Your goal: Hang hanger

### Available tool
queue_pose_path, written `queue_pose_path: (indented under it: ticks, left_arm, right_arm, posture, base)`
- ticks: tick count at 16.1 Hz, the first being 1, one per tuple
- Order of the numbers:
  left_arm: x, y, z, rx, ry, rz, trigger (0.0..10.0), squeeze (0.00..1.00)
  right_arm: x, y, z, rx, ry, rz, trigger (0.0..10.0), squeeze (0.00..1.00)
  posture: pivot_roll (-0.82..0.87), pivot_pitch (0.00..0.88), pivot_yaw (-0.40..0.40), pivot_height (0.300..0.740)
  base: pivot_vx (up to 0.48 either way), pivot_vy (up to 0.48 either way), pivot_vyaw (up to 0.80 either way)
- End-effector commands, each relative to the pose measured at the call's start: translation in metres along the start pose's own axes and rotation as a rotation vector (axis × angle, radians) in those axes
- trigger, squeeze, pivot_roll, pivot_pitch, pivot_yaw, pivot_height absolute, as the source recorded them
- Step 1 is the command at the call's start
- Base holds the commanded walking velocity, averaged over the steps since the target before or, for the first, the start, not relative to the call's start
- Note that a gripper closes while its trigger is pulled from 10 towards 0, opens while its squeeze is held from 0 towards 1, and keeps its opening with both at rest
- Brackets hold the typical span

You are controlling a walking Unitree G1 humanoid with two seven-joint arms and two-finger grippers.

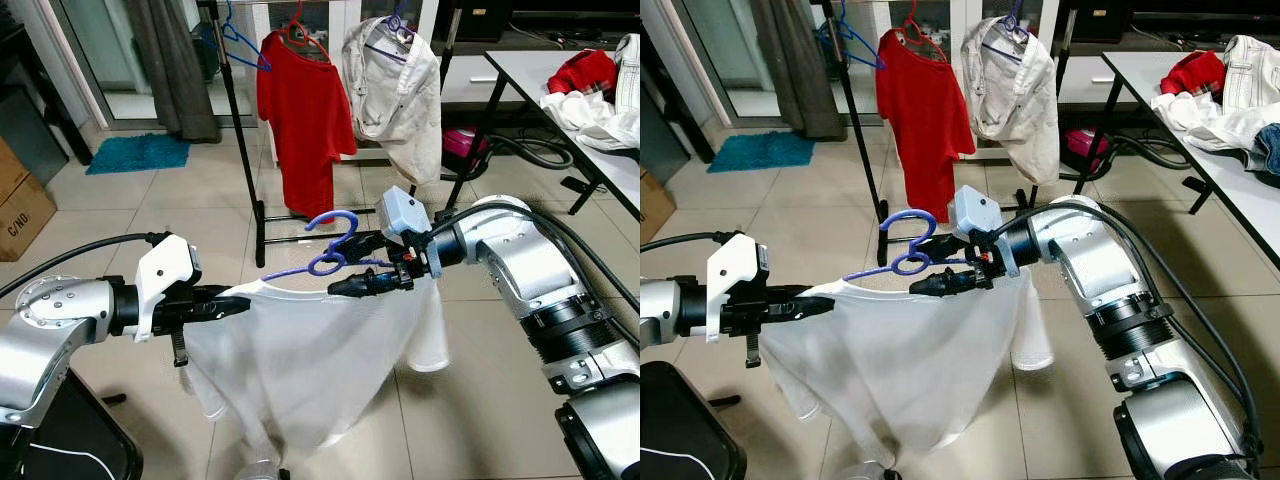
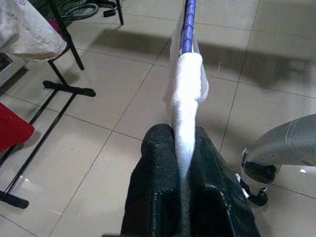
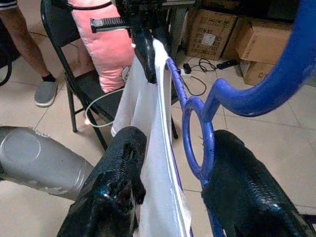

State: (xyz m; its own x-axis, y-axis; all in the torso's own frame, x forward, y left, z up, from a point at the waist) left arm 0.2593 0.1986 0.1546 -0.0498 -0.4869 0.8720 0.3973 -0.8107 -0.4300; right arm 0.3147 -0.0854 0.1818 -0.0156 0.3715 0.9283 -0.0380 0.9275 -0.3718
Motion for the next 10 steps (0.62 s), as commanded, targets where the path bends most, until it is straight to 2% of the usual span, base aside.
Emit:
queue_pose_path:
  ticks: [1,10]
  left_arm:
    - [0.012,-0.0045,0.0083,0.032,0.023,-0.05,0.0,0.0]
    - [0.0121,-0.0045,0.009,0.039,0.021,-0.056,0.0,0.0]
  right_arm:
    - [0.0025,0.0053,0.0051,0.031,-0.012,-0.005,0.0,0.0]
    - [0.002,0.0039,0.0047,0.014,0.008,-0.003,0.0,0.0]
  posture:
    - [-0.02,0.0,0.068,0.74]
    - [-0.02,0.0,0.065,0.74]
  base:
    - [0.0,0.0,0.0]
    - [0.0,0.0,0.0]
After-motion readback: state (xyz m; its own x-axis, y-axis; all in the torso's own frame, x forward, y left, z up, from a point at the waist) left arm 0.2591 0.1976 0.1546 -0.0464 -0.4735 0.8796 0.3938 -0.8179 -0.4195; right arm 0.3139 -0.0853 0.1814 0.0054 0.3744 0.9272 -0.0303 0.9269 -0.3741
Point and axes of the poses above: a point about 5 cm out from each wrist's last joint towards the gripper, its own y axis pointing out of the wrist towards the gripper, its own x axis along the axis of the wrist's last joint, z = x × y, the point moved 2 cm from there along y, pointing out of the wrist towards the gripper, and after that the axes turned 8 degrees about y, right-handed, at the moved point
